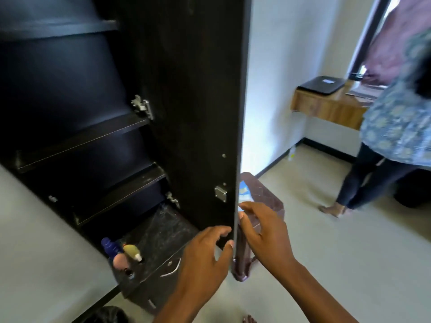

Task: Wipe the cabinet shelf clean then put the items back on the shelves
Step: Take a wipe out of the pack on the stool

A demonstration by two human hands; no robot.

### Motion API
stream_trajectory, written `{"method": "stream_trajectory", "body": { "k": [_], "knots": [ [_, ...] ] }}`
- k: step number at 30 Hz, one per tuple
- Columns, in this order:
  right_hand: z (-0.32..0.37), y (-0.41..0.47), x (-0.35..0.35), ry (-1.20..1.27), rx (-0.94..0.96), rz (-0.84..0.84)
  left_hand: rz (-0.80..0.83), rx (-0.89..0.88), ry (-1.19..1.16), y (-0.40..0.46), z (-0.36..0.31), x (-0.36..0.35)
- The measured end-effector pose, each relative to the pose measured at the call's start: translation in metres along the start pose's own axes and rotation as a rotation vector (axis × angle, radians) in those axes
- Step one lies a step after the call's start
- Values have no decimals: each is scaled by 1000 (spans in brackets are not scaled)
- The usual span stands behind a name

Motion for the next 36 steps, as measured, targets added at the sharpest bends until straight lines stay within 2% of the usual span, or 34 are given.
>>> {"method": "stream_trajectory", "body": {
  "k": [5,10,15,18,20,26,29,36],
  "knots": [
    [-60,37,25,-104,-74,-24,145,-11,-62,38,-28,-59],
    [-130,100,30,-176,-180,111,243,8,-25,92,-35,-125],
    [-196,188,20,-250,-231,258,222,104,60,167,-19,-183],
    [-255,252,-8,-303,-314,403,197,215,126,225,1,-233],
    [-266,260,-27,-290,-344,475,256,219,223,237,16,-241],
    [-346,319,-102,-385,-274,710,348,405,300,283,99,-324],
    [-378,336,-136,-364,-299,783,373,481,268,295,140,-358],
    [-437,365,-200,-353,-277,923,309,628,177,322,206,-417]
  ]
}}
Point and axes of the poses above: each hand's wrist, its own y-axis towards the middle knuckle, its own x-axis out of the back of the hand, z = x × y, the point moved 7 cm from there along y, towards the middle knuckle, and after that the axes turned 9 degrees about -x, right-handed, at the moved point
